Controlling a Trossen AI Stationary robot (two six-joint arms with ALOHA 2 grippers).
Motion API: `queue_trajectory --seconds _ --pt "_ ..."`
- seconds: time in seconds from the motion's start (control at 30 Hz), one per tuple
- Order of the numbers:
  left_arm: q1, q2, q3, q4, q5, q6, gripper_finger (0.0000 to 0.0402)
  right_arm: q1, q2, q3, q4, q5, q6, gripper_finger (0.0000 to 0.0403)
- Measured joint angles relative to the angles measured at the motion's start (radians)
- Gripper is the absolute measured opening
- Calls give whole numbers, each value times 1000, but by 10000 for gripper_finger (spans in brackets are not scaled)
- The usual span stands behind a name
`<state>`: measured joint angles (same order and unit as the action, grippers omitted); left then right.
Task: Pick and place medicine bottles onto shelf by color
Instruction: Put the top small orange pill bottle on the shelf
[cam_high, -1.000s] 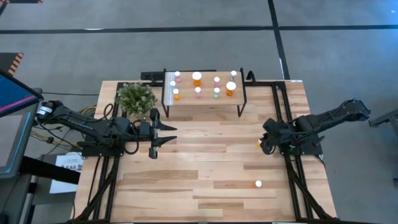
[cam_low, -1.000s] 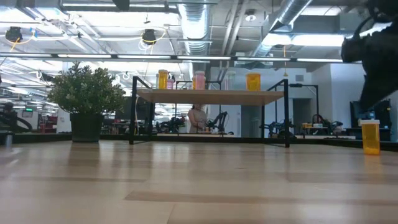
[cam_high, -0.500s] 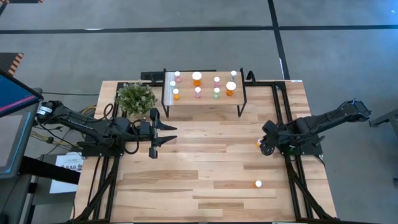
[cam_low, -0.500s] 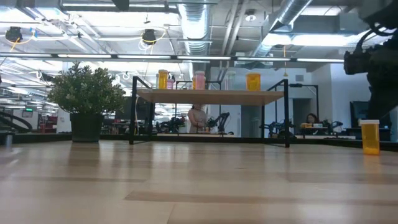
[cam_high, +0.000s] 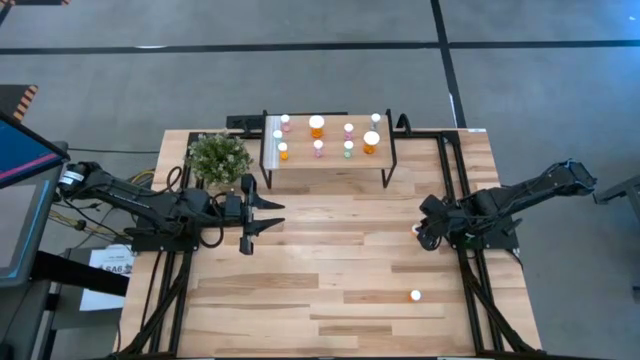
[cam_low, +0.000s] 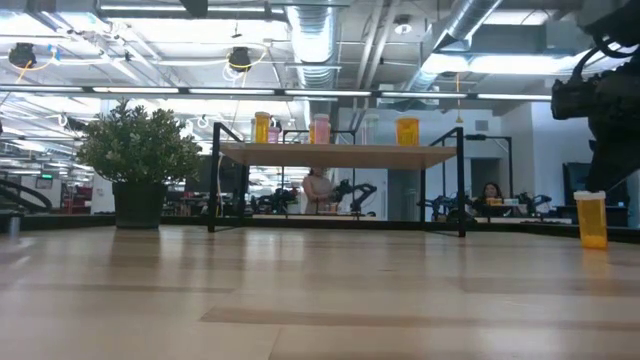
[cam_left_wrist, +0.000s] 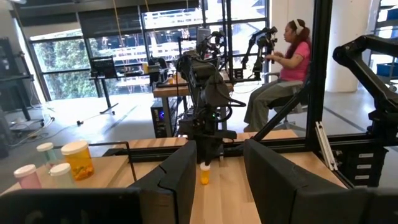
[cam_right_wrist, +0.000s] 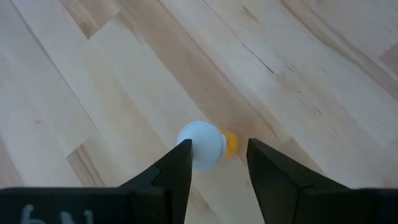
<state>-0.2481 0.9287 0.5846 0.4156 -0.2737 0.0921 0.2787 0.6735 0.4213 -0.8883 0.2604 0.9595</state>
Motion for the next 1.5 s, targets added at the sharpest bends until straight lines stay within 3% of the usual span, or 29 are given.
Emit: queue_trajectory --seconds 0.57,1.23,1.5 --pt "0 0 0 0 0 -3 123 0 10 77 -62 6 -29 175" --pt "0 0 0 -16 2 -9 123 0 310 78 -14 7 -123 184" --pt "0 0 0 -16 2 -10 123 0 342 79 19 5 -146 147"
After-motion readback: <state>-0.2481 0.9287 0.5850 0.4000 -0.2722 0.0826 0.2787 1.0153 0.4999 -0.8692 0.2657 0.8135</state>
